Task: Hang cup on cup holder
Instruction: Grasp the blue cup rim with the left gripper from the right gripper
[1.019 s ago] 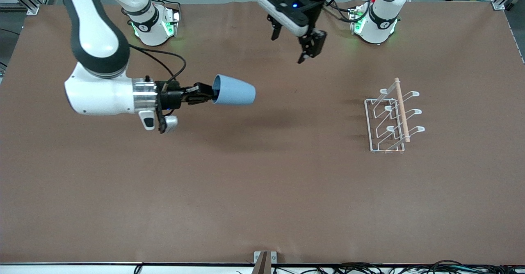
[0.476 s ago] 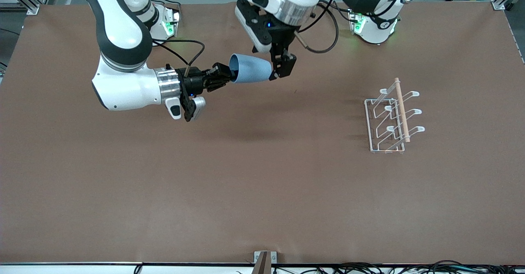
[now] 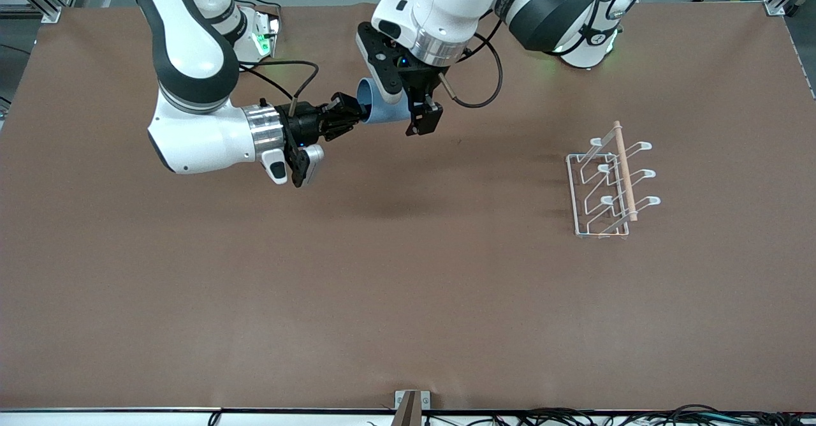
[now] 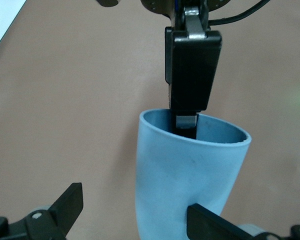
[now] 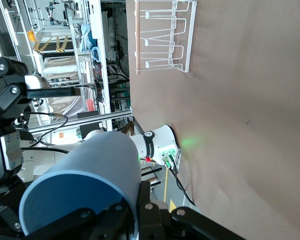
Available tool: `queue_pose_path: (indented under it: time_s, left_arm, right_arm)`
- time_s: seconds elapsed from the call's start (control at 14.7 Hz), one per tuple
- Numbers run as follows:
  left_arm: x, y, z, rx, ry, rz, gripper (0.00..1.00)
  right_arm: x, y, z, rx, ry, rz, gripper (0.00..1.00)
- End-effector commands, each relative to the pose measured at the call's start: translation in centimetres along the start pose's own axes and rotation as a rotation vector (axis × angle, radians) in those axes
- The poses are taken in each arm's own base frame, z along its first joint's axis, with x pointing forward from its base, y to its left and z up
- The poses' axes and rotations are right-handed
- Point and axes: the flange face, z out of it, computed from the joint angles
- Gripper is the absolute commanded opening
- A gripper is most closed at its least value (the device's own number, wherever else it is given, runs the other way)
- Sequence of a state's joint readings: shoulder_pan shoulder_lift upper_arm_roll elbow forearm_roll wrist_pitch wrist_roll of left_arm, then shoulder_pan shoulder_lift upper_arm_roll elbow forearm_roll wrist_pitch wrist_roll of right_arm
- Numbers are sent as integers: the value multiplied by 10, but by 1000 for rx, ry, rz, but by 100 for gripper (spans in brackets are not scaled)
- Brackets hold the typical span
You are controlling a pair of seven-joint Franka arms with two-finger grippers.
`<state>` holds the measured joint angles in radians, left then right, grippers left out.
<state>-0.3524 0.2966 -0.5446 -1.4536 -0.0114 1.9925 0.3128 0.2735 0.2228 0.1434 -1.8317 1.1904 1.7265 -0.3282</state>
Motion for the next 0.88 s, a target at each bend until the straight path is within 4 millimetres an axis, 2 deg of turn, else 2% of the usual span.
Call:
queue_pose_path:
  time_s: [0.0, 0.48, 0.75, 0.82]
  left_arm:
    - [7, 9, -6, -14, 20, 22, 100]
    - [3, 18, -3, -83, -4, 121, 100]
    - [-3, 19, 1, -145, -39, 155, 100]
    - [-6, 14, 1, -148, -46, 158, 100]
  right_arm:
    - [1, -14, 8, 44, -5, -21, 0]
    - [1, -14, 12, 42, -7, -19, 0]
    - [0, -16, 16, 42, -14, -20, 0]
    - [0, -16, 15, 41, -11, -19, 1]
